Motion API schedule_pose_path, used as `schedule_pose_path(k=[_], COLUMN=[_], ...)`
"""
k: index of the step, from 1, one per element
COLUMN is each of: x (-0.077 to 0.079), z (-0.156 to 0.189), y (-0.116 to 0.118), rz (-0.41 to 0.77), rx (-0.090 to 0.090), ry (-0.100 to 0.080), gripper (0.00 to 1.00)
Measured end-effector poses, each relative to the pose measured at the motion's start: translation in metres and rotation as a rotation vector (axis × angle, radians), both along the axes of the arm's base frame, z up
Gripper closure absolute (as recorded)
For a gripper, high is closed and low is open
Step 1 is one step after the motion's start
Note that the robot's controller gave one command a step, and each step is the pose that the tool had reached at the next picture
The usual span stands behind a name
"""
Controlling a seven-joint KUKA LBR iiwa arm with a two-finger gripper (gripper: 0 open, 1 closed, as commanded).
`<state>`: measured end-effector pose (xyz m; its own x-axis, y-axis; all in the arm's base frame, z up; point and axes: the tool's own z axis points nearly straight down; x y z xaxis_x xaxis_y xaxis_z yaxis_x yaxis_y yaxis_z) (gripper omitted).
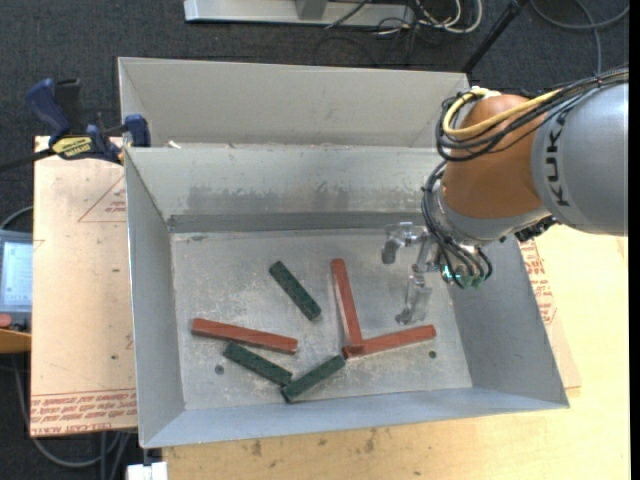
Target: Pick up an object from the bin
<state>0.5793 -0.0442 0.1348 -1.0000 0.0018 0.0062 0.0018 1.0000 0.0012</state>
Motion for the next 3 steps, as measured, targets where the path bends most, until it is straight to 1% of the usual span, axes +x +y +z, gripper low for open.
schedule_pose_path(k=[1,2,3], x=[-0.053,-0.069,-0.08], z=[-0.067,-0.034,-0.035], y=[0.0,0.0,0.004], rz=[0.219,0.265,0.337], rx=[0.002,0.0,0.001], ry=[-0.002,-0.007,-0.006], gripper=[0.0,0.0,0.0])
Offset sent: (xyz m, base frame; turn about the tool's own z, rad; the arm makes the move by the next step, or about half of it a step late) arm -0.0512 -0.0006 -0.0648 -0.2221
